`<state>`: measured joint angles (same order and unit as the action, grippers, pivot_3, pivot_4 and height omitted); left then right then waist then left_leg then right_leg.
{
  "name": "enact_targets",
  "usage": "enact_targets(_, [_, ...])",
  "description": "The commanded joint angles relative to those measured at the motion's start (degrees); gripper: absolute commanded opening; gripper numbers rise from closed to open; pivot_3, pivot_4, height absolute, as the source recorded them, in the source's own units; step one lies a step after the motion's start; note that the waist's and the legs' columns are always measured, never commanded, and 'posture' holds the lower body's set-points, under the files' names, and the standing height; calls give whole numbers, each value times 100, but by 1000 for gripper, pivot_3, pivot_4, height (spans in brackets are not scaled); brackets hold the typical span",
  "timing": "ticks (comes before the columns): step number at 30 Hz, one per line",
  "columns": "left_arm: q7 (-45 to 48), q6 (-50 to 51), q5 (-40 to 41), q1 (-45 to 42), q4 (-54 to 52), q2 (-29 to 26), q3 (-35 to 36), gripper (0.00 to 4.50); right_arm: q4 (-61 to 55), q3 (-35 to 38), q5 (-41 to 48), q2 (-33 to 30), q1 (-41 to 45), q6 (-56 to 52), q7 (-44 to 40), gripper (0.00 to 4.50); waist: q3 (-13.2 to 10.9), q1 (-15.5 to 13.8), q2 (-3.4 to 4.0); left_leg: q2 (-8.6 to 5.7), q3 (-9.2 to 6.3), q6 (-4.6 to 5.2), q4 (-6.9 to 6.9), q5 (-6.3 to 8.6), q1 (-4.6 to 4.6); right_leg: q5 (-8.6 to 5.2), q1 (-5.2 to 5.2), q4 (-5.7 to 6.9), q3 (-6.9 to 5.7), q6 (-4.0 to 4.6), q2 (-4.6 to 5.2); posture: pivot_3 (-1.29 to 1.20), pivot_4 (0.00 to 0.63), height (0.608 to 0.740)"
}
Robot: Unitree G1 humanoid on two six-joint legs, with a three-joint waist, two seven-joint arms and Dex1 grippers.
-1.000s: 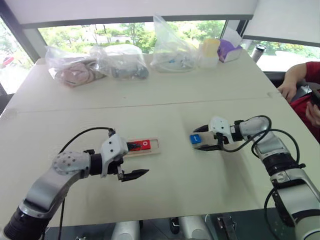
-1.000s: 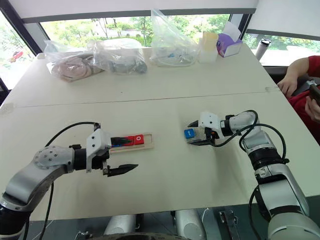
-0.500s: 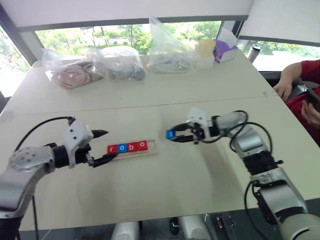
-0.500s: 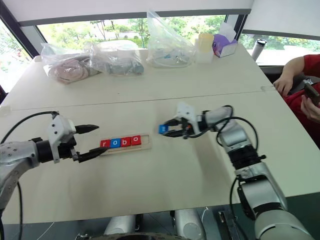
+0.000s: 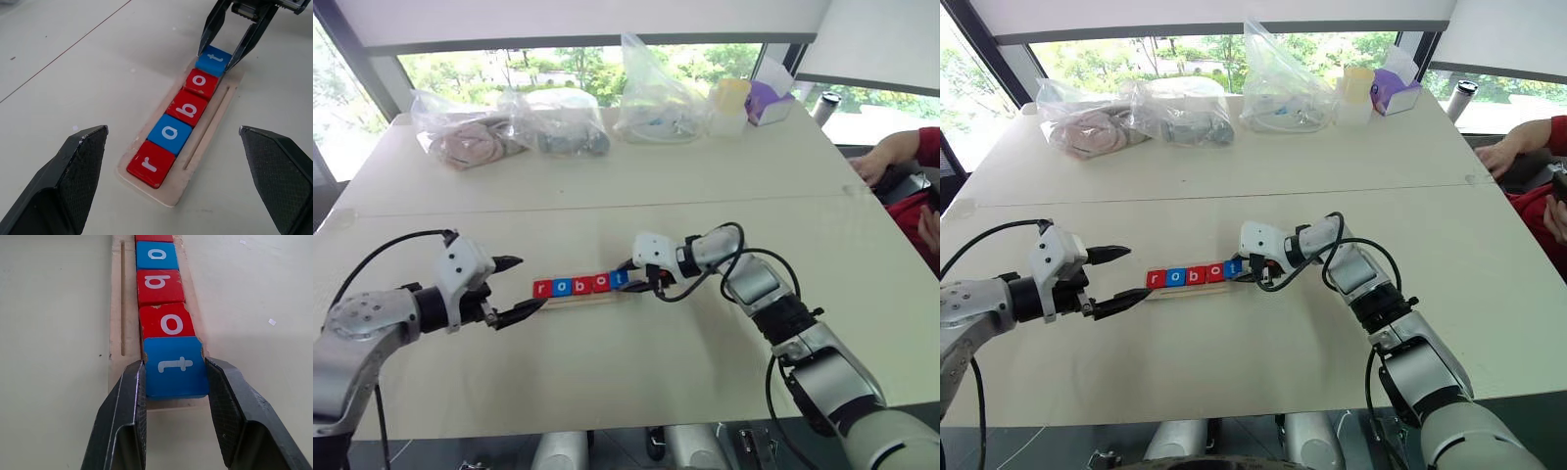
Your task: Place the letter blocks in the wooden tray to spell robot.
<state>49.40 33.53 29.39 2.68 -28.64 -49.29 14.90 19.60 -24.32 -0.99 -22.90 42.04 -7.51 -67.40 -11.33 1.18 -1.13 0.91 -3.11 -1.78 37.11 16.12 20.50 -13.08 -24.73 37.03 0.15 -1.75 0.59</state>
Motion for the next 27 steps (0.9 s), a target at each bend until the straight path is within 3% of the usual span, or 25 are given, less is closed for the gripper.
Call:
enact_targets(1, [-80, 47, 73, 4, -211, -1, 101, 4500, 86, 67, -27, -27, 152, 159, -65, 1153, 0, 2, 0, 0, 0, 0, 0, 0, -1, 0, 0, 1, -1, 1, 0, 0, 150, 740])
enact_targets(27, [-211, 63, -2, -134, -159, 84, -217, 4500, -540, 298, 296, 123, 85, -276, -173, 1153, 0, -4, 1, 0, 1, 0, -2, 0, 1, 0, 0, -2, -1, 1, 2, 0, 150, 740])
